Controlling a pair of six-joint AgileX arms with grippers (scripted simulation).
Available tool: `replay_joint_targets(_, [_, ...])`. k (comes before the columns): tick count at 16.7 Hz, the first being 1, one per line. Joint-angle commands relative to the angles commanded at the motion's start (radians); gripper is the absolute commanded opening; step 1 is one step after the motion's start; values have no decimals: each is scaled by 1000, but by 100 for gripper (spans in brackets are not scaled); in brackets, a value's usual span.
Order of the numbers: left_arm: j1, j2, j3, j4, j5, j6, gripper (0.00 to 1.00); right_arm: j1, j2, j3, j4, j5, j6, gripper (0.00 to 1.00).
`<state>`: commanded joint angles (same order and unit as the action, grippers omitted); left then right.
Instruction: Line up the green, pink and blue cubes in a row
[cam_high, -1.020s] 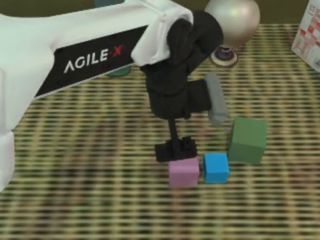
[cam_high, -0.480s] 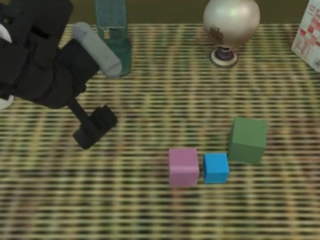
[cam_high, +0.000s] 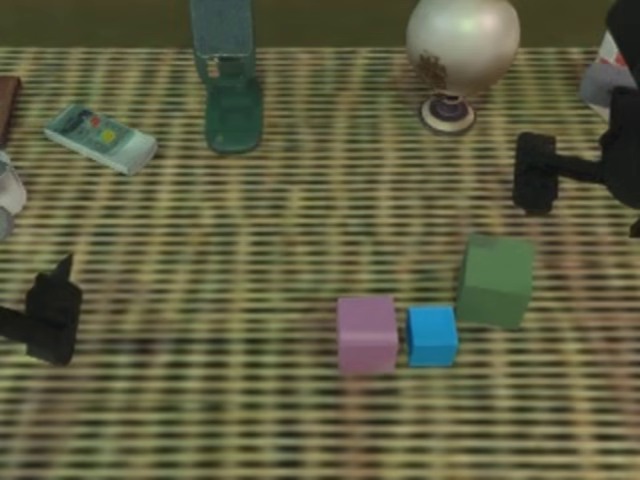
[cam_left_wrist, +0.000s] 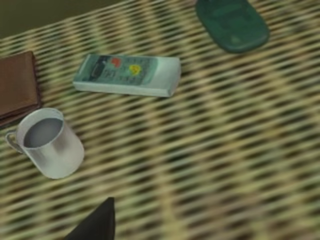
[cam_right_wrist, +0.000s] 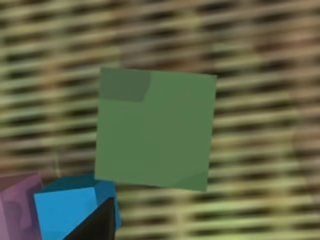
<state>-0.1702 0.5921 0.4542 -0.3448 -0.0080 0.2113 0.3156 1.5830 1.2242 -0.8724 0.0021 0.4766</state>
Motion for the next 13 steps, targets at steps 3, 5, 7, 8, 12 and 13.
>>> replay_joint_targets(3, [85,-258,-203,143,2,-89,100,44,215,176,-119,0,67,100])
replay_joint_targets(5, [130,-399,-311,224,4,-139,100,68,334,272,-181,0,103,100])
replay_joint_targets(7, [163,-505,-389,288,6,-177,100,85,418,343,-225,0,129,100])
replay_joint_targets(8, [174,-543,-417,312,7,-192,100,92,448,370,-241,0,139,100])
replay_joint_targets(12, [190,-592,-454,345,8,-211,100,101,485,408,-262,0,152,100])
replay_joint_targets(13, [190,-592,-454,345,8,-211,100,101,485,408,-262,0,152,100])
